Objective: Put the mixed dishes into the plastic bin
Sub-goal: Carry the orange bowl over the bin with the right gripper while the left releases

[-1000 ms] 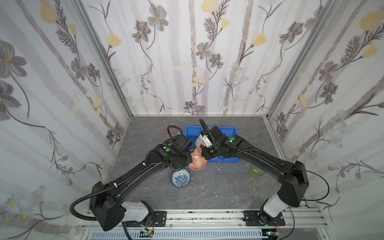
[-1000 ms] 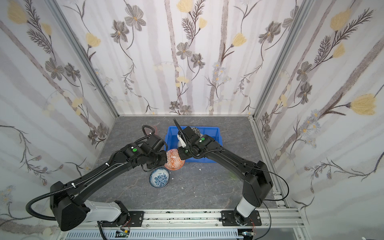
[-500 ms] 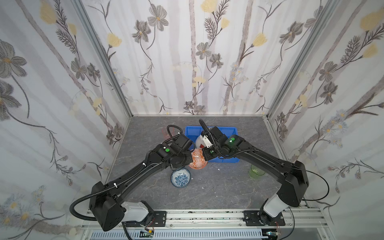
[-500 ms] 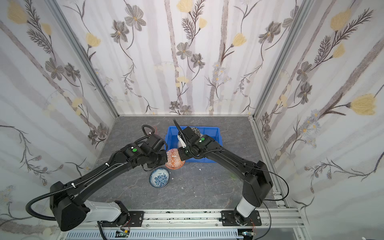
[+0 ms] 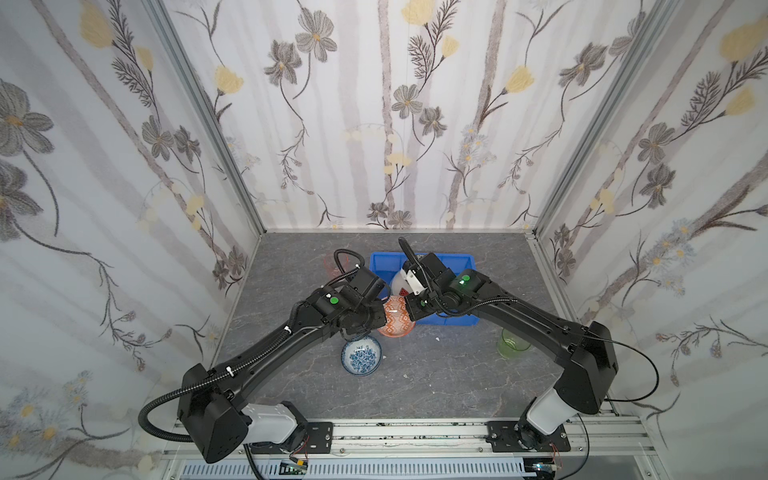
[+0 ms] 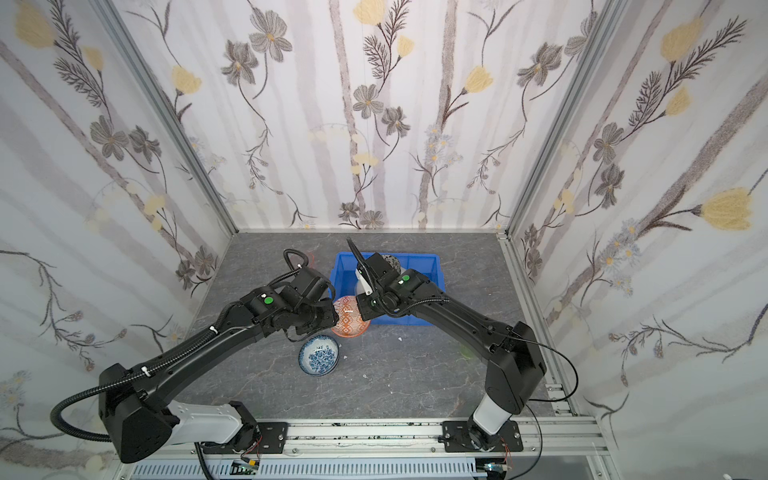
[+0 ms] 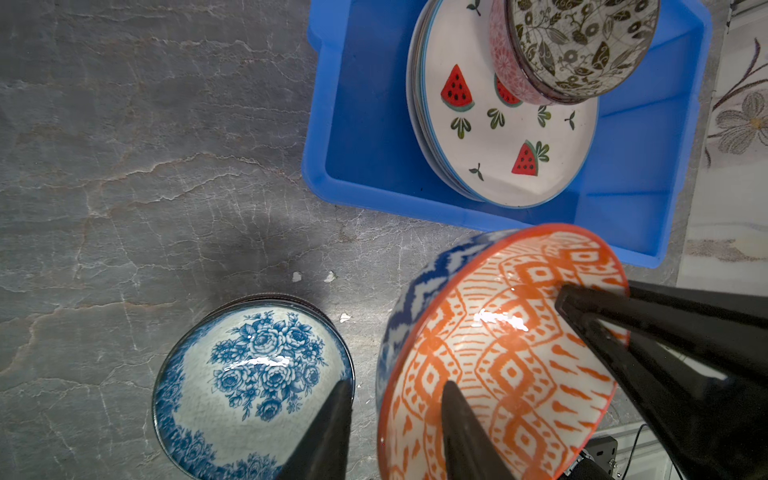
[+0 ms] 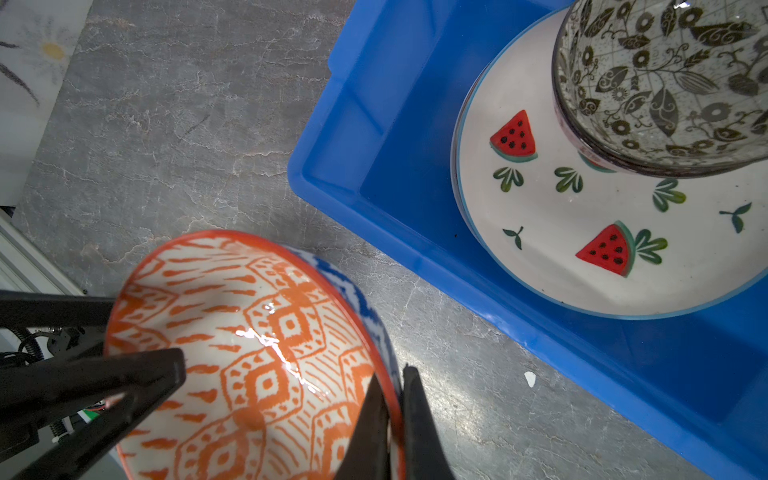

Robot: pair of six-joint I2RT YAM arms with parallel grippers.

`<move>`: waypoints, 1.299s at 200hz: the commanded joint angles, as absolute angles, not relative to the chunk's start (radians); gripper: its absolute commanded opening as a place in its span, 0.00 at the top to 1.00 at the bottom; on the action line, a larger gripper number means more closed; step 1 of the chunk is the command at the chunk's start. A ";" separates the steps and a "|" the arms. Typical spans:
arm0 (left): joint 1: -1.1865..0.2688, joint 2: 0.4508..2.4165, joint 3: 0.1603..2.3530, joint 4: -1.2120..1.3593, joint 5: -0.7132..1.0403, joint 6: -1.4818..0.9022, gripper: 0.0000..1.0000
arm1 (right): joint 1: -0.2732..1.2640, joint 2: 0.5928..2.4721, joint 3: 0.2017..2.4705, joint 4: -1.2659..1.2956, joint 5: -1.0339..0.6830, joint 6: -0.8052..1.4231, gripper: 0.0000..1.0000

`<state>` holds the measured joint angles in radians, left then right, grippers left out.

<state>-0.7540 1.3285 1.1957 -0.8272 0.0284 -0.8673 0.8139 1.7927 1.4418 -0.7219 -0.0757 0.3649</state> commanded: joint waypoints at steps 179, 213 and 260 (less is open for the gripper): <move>-0.633 1.099 1.207 -0.816 -0.104 -0.864 0.00 | 0.765 1.814 1.527 -0.747 -0.050 0.326 1.00; -0.558 1.038 1.160 -0.813 -0.086 -0.853 0.00 | 0.702 1.862 1.613 -0.769 -0.045 0.309 1.00; -0.512 1.039 1.120 -0.803 -0.046 -0.817 0.00 | 0.611 1.978 1.791 -0.810 0.012 0.288 1.00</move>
